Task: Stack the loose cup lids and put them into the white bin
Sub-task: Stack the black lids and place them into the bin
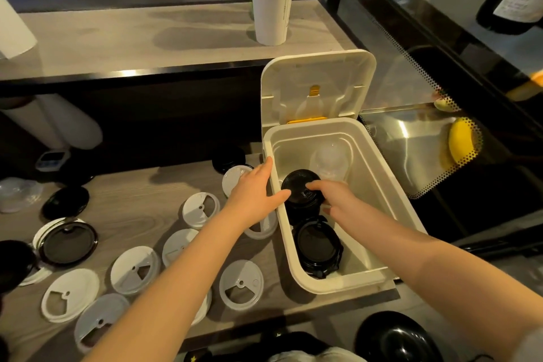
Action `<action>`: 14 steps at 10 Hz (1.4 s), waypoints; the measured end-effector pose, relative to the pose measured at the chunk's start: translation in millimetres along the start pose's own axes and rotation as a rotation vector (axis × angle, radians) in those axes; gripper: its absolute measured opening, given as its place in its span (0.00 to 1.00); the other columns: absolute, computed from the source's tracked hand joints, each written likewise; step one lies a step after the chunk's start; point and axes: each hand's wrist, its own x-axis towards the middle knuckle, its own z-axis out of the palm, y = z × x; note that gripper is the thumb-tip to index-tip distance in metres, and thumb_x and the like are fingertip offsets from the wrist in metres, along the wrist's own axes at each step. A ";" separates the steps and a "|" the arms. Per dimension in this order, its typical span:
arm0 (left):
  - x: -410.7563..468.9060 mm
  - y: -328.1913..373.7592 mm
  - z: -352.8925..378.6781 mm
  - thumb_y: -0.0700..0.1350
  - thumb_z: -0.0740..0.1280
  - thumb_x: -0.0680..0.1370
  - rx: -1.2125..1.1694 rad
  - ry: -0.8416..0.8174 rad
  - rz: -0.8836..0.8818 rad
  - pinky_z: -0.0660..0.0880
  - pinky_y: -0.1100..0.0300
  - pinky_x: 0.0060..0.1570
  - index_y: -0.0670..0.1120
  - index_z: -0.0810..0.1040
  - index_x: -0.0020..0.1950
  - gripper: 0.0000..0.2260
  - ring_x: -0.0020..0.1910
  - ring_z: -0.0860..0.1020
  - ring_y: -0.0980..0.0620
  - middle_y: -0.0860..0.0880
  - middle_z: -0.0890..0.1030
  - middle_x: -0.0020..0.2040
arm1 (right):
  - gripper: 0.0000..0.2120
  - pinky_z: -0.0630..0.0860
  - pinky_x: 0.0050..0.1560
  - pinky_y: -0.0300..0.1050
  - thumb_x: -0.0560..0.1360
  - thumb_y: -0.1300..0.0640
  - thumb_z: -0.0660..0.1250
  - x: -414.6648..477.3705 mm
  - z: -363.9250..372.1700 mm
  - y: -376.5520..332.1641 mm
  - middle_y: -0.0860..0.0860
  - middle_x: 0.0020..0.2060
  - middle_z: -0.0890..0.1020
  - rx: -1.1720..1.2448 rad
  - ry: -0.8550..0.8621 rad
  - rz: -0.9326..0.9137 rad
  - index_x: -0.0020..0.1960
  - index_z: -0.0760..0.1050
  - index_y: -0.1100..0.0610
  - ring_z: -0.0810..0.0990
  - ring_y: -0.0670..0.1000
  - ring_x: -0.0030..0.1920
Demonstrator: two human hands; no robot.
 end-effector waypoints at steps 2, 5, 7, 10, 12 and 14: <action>-1.2 1.3 -0.6 0.55 0.64 0.77 0.007 0.006 0.010 0.60 0.50 0.72 0.48 0.47 0.78 0.36 0.75 0.56 0.48 0.49 0.58 0.77 | 0.16 0.65 0.29 0.40 0.75 0.64 0.67 2.1 3.0 -1.4 0.57 0.50 0.79 -0.043 -0.025 0.022 0.61 0.72 0.65 0.72 0.47 0.35; -1.3 0.4 0.8 0.54 0.65 0.77 -0.024 0.014 0.002 0.59 0.51 0.72 0.49 0.47 0.78 0.36 0.75 0.56 0.49 0.50 0.57 0.77 | 0.08 0.65 0.31 0.41 0.76 0.62 0.66 11.3 -4.9 5.4 0.51 0.39 0.76 -0.090 -0.085 0.038 0.55 0.73 0.58 0.73 0.47 0.37; -0.4 0.1 0.9 0.55 0.64 0.77 -0.026 0.009 -0.007 0.59 0.51 0.73 0.49 0.47 0.78 0.36 0.76 0.55 0.49 0.50 0.57 0.77 | 0.07 0.69 0.33 0.42 0.75 0.63 0.66 26.8 -3.7 16.3 0.52 0.42 0.80 -0.082 -0.096 0.033 0.52 0.75 0.57 0.77 0.50 0.40; -2.8 1.4 1.1 0.54 0.64 0.77 -0.038 0.012 -0.001 0.61 0.52 0.70 0.49 0.46 0.78 0.36 0.75 0.57 0.49 0.50 0.58 0.77 | 0.21 0.76 0.54 0.50 0.74 0.58 0.69 40.3 6.2 30.6 0.59 0.55 0.78 -0.205 0.065 -0.005 0.65 0.70 0.62 0.78 0.59 0.55; -3.5 4.0 1.0 0.54 0.64 0.77 -0.042 0.016 -0.001 0.61 0.53 0.70 0.49 0.47 0.78 0.36 0.74 0.58 0.50 0.49 0.59 0.76 | 0.21 0.76 0.47 0.47 0.69 0.57 0.74 50.9 -0.6 38.6 0.57 0.57 0.76 -0.277 0.191 -0.026 0.59 0.75 0.61 0.78 0.58 0.51; -3.6 5.2 0.6 0.53 0.64 0.78 -0.049 0.004 -0.016 0.62 0.53 0.69 0.49 0.46 0.78 0.36 0.74 0.59 0.50 0.49 0.59 0.76 | 0.14 0.78 0.54 0.55 0.73 0.59 0.71 59.2 -2.4 36.6 0.58 0.51 0.79 -0.251 0.105 0.041 0.56 0.74 0.63 0.79 0.60 0.52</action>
